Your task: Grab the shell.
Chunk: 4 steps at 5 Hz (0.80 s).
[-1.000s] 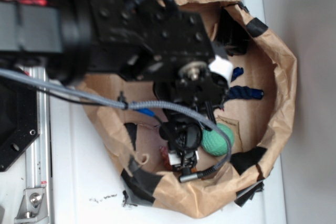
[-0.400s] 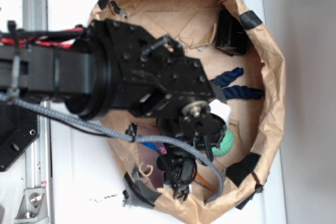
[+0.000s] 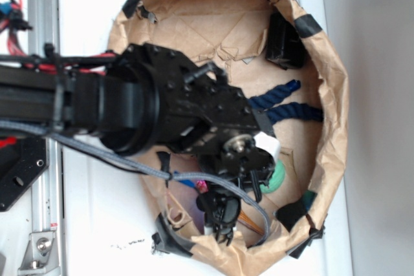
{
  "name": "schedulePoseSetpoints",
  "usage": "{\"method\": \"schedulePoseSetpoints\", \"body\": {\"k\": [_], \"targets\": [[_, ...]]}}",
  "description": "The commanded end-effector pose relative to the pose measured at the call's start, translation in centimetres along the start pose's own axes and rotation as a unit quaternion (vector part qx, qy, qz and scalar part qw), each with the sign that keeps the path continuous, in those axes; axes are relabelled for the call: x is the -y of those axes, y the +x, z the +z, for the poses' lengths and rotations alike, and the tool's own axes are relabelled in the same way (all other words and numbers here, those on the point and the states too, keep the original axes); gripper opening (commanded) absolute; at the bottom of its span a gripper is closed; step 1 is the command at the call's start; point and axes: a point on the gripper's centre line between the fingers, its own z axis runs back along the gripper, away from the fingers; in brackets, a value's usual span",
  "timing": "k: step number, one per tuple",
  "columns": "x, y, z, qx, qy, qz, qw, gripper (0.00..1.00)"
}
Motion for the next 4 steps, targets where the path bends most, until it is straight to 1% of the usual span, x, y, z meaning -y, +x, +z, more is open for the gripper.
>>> {"method": "schedulePoseSetpoints", "body": {"k": [1, 2, 3, 4], "targets": [[0.9, -2.1, -0.6, 0.015, 0.024, -0.029, 0.999, 0.0], [0.7, -1.5, 1.1, 0.045, 0.028, -0.023, 0.998, 0.0], [-0.5, -1.2, 4.9, 0.083, 0.045, -0.001, 0.996, 0.0], [-2.5, -1.6, 10.3, 0.136, 0.095, 0.039, 0.985, 0.0]]}}
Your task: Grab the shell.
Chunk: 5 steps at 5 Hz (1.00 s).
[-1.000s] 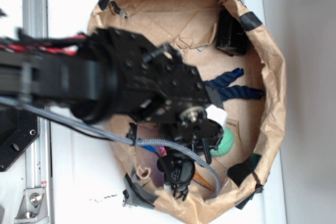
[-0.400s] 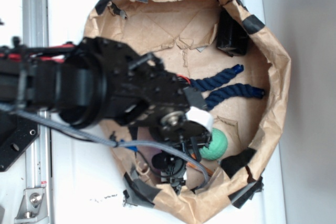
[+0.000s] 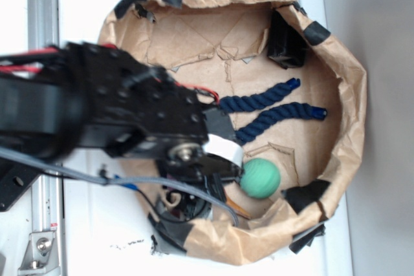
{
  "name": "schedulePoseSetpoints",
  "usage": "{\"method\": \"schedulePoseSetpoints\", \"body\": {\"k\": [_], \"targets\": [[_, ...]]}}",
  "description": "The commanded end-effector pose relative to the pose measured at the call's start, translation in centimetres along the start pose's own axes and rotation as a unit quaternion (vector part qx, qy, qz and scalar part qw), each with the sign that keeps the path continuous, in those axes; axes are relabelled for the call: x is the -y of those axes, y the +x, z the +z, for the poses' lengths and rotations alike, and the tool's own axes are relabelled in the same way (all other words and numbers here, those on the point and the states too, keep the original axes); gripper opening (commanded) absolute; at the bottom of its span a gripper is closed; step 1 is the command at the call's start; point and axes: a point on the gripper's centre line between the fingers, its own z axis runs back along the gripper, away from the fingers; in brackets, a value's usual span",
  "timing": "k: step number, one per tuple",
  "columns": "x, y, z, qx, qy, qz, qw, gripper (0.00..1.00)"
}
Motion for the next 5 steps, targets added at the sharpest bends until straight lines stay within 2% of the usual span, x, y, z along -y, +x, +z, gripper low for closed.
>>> {"method": "schedulePoseSetpoints", "body": {"k": [1, 2, 4, 5], "targets": [[-3.4, 1.35, 9.93, 0.11, 0.181, 0.063, 0.975, 0.0], [-3.23, 2.0, 10.55, 0.127, 0.238, 0.075, 0.96, 0.0], [-3.13, 2.03, 9.72, 0.128, 0.212, 0.067, 0.967, 0.0], [-3.38, 1.43, 9.86, 0.139, 0.219, 0.065, 0.964, 0.0]]}}
